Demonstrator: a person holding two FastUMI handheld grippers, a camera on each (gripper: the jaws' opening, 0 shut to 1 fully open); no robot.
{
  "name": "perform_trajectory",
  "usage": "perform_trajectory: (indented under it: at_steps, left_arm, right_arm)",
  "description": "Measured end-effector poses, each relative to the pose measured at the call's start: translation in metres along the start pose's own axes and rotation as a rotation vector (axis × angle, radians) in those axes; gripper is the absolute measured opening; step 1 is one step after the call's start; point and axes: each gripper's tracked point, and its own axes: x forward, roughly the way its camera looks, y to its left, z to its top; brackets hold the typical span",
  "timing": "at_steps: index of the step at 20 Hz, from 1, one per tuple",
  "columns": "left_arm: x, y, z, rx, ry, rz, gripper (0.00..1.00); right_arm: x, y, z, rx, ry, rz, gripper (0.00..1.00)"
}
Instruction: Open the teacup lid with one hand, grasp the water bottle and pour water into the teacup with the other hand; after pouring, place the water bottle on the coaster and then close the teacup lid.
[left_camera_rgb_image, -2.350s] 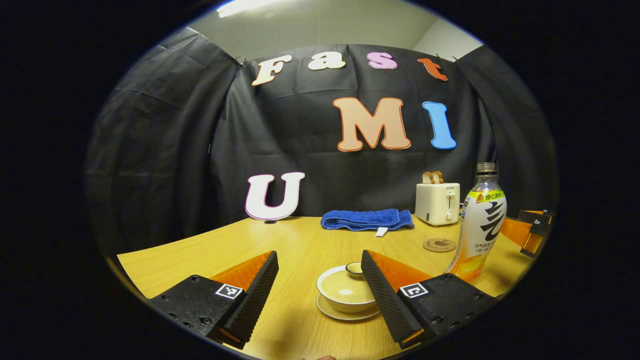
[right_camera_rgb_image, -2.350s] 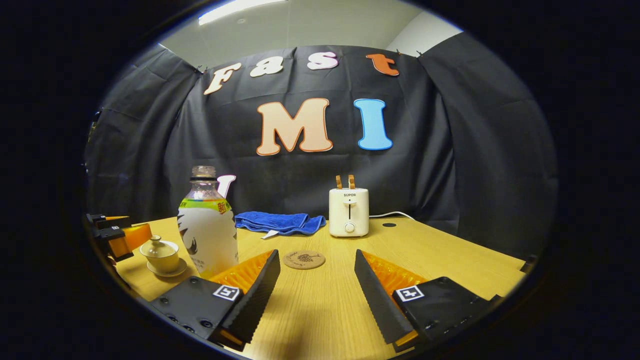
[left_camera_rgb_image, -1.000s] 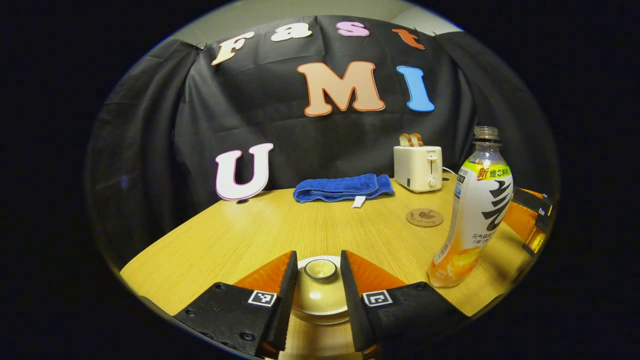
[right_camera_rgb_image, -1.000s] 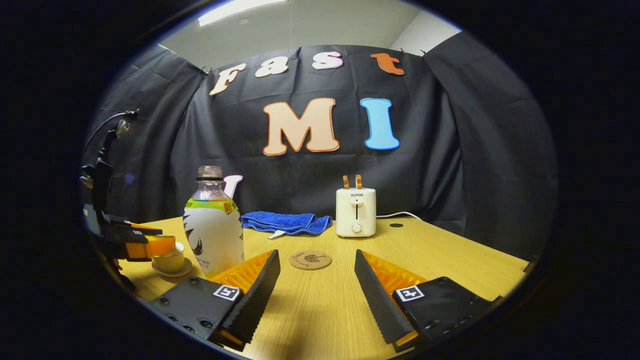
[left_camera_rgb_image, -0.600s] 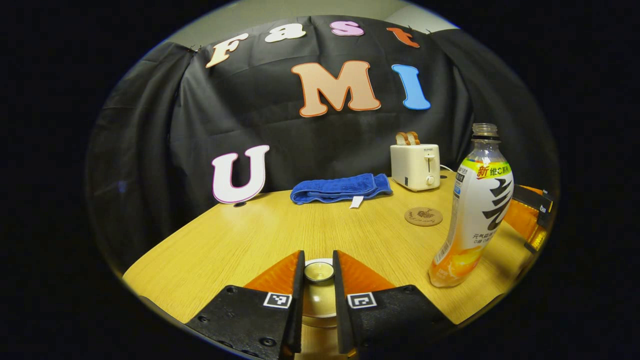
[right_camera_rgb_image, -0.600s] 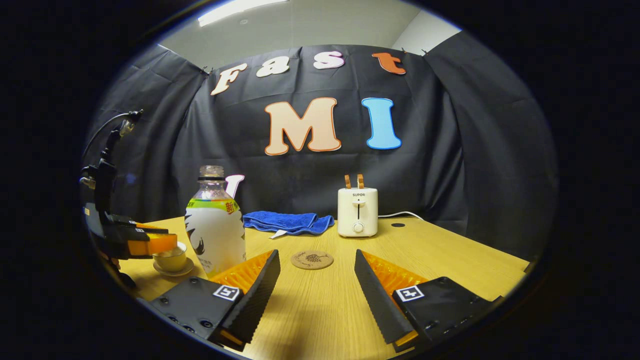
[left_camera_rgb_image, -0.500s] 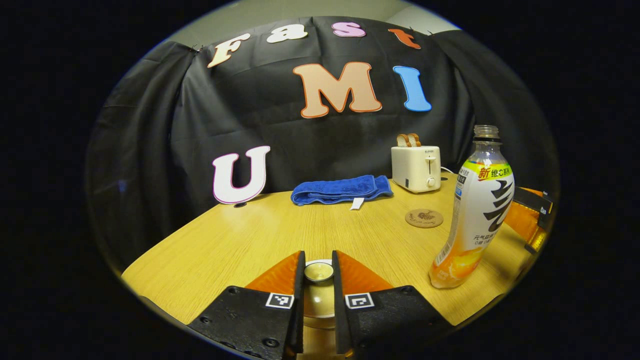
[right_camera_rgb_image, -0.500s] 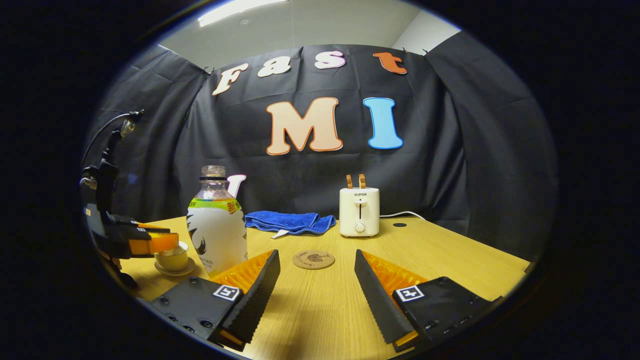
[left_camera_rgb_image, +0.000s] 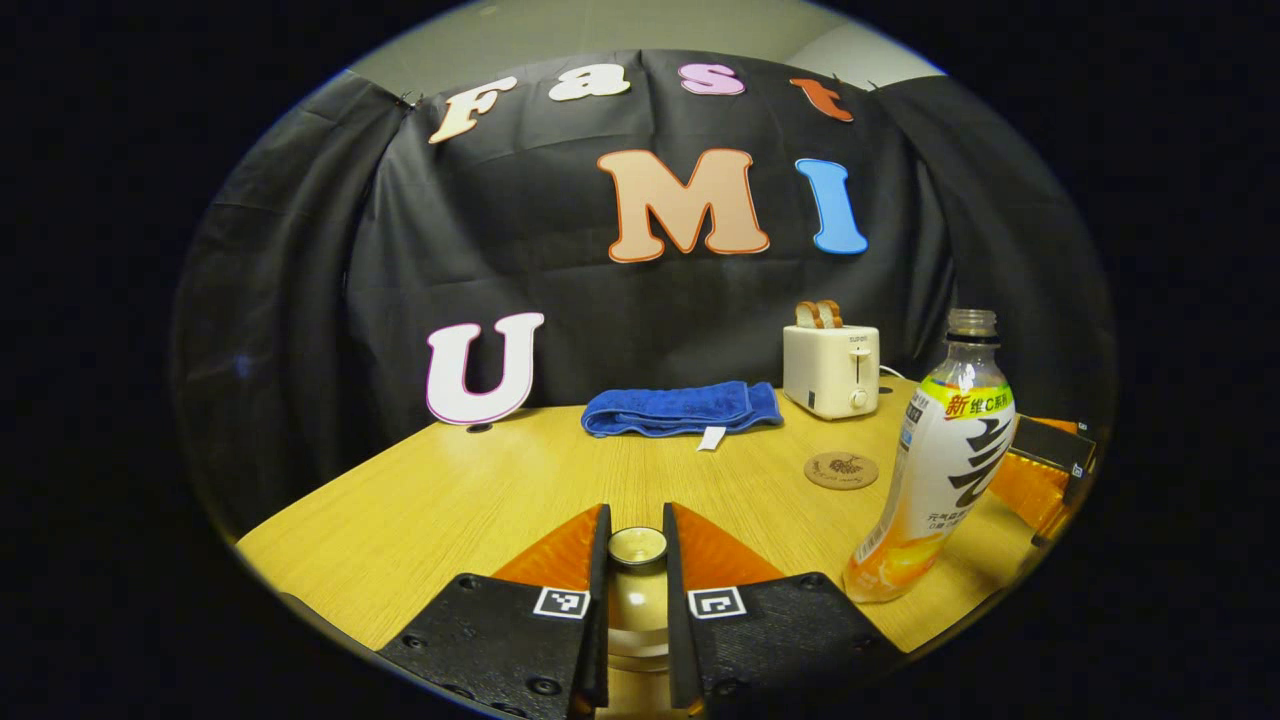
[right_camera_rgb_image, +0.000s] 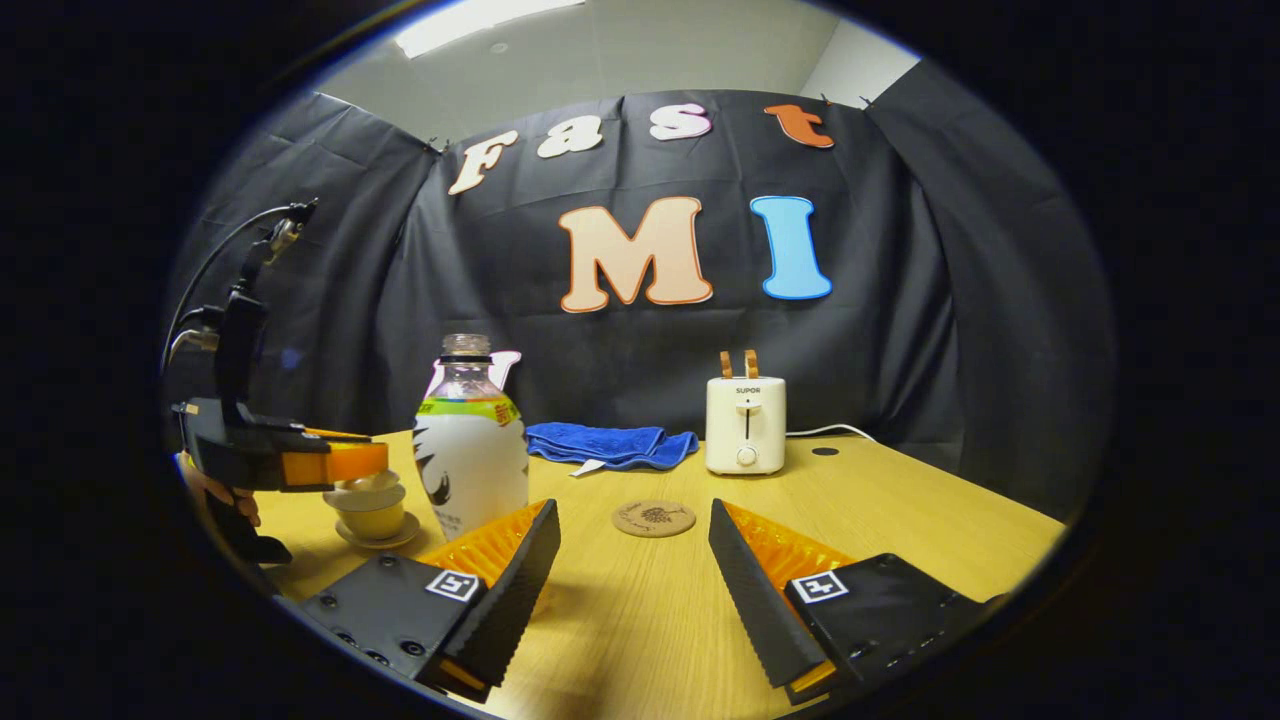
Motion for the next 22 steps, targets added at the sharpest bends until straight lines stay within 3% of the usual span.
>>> perform_trajectory:
  at_steps: [7, 9, 14, 22]
  left_arm:
    - [-0.009, 0.001, 0.011, 0.006, -0.026, 0.001, 0.21]
    - [-0.010, 0.002, 0.013, 0.011, -0.031, 0.004, 0.21]
    - [-0.019, 0.005, 0.021, 0.018, -0.049, 0.007, 0.21]
    - [-0.031, 0.017, 0.025, 0.004, -0.068, 0.016, 0.21]
  right_arm:
    - [-0.008, 0.034, 0.000, 0.005, 0.004, 0.137, 0.94]
    - [-0.010, 0.044, -0.001, 0.006, 0.008, 0.171, 0.99]
    - [-0.008, 0.066, -0.001, 0.009, 0.011, 0.247, 0.99]
    - [0.014, 0.082, -0.008, 0.006, 0.043, 0.251, 0.98]
